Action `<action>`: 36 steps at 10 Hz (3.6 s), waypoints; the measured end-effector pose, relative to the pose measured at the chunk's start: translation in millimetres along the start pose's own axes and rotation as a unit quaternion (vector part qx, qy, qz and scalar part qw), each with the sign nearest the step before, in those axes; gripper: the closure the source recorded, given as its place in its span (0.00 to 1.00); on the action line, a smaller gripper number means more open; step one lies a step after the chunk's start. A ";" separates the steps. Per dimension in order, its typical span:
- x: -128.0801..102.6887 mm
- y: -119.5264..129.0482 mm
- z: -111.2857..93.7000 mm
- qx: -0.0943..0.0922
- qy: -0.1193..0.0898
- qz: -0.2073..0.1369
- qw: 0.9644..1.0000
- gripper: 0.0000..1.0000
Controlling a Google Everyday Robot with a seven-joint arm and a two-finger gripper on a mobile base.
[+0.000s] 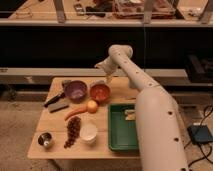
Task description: Wipe table surface with sponge
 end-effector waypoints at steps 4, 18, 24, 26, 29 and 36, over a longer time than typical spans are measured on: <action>4.1 17.6 16.1 0.001 -0.011 0.000 1.000 0.20; 18.2 47.2 8.0 0.010 -0.049 0.045 0.998 0.20; 1.6 42.7 27.5 -0.001 -0.094 0.048 0.994 0.20; -3.4 41.6 34.9 -0.008 -0.108 0.050 0.993 0.20; -8.3 45.6 39.2 -0.030 -0.114 0.050 0.992 0.20; -18.8 48.5 50.6 -0.072 -0.073 0.042 0.994 0.20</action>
